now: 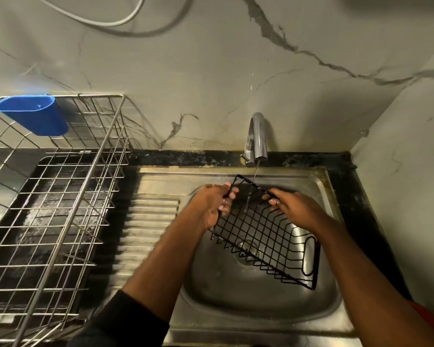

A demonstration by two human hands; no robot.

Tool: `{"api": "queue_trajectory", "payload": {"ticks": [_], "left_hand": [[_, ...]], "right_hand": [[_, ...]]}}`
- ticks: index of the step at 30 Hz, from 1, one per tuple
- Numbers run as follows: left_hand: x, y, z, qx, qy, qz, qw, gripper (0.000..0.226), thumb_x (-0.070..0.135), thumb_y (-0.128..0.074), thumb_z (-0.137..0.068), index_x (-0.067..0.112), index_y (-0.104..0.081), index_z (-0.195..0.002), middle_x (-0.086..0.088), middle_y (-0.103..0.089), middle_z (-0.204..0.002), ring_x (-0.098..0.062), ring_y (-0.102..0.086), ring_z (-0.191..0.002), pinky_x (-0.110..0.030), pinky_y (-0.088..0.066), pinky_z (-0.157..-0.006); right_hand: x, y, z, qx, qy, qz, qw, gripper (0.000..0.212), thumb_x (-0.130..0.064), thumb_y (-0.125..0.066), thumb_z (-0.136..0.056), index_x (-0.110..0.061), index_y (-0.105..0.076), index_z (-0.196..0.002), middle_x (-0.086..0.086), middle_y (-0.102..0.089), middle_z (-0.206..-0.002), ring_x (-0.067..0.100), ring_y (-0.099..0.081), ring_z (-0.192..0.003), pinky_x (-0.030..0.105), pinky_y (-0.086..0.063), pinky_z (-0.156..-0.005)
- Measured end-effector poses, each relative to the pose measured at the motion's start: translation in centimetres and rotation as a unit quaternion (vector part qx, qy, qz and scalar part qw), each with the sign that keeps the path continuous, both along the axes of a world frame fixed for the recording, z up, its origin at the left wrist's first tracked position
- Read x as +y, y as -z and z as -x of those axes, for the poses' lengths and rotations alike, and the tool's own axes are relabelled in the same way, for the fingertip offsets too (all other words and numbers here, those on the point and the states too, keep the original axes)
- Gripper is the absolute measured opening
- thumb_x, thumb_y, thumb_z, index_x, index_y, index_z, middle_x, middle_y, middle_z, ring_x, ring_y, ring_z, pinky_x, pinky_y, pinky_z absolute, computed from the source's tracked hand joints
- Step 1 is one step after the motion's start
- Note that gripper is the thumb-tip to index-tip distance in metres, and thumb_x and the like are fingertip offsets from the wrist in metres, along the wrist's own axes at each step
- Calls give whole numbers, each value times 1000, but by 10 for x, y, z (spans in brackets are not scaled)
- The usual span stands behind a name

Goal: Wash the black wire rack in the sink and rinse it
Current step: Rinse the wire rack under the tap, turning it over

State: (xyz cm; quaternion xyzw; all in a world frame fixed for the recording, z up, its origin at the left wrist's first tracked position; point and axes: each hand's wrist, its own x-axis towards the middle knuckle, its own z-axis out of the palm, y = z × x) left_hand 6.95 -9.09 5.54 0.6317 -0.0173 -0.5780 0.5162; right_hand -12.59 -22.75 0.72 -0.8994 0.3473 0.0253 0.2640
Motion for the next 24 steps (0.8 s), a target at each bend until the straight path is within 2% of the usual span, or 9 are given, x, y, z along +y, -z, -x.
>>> {"api": "queue_trajectory", "payload": {"ticks": [4,7,9,11,14,16,18,21,24], "left_hand": [[-6,10,9,-228,44,-7,973,28,29,-59,-102,6,-65,-116,-5,-72,-90,-11,-66,-70,-26,-59,-64],[-2,7,14,-433,158,-3,888,22,31,-63,-100,18,-65,-118,4,-72,-102,-5,-64,-83,-12,-44,-62],[3,9,15,-477,168,1,863,28,29,-65,-99,17,-64,-124,4,-69,-107,-5,-61,-88,-8,-39,-64],[8,11,17,-480,130,7,868,33,28,-65,-99,14,-63,-128,1,-70,-115,-8,-60,-96,-14,-44,-77],[22,14,27,-451,42,23,891,46,34,-59,-102,12,-51,-141,0,-65,-128,-9,-57,-108,-23,-45,-92],[31,12,36,-411,-12,35,911,52,42,-51,-104,15,-41,-148,3,-59,-132,-11,-55,-113,-27,-45,-95],[38,17,40,-376,-45,27,925,58,53,-43,-103,18,-34,-149,-7,-56,-143,-21,-55,-125,-36,-45,-104],[50,18,45,-286,-67,14,956,94,84,-30,-84,23,-24,-156,-13,-43,-157,-34,-44,-141,-57,-39,-113],[60,18,51,-242,-46,-6,969,112,100,-22,-66,37,-20,-158,-15,-37,-160,-40,-41,-142,-65,-39,-110]], "right_hand": [[0,-3,12,40,-1,83,996,36,-41,-39,-105,-34,-52,-137,5,-73,-111,27,-68,-99,34,-51,-79],[0,-1,19,36,23,80,996,34,-40,-40,-105,-27,-55,-133,9,-73,-108,29,-67,-96,36,-52,-78],[3,-3,23,42,34,75,996,33,-36,-42,-105,-25,-54,-133,11,-72,-109,31,-67,-97,38,-53,-79],[6,-6,27,42,50,74,995,33,-30,-44,-104,-23,-53,-134,12,-71,-109,31,-67,-96,38,-54,-79],[14,-11,31,14,68,63,996,26,-25,-45,-104,-21,-56,-127,9,-71,-102,24,-67,-85,31,-50,-70],[22,-9,33,-12,84,39,996,20,-23,-46,-103,-25,-55,-120,5,-70,-100,16,-68,-79,32,-56,-68],[32,-9,31,-46,121,-9,992,15,-25,-43,-105,-25,-56,-114,3,-68,-93,9,-66,-71,32,-60,-62],[56,-17,22,-113,218,-119,962,15,-30,-40,-107,-25,-53,-113,2,-66,-86,8,-62,-58,21,-48,-42],[70,-24,9,-182,308,-271,894,14,-32,-37,-108,-30,-51,-106,10,-68,-75,20,-62,-50,26,-46,-43]]}}
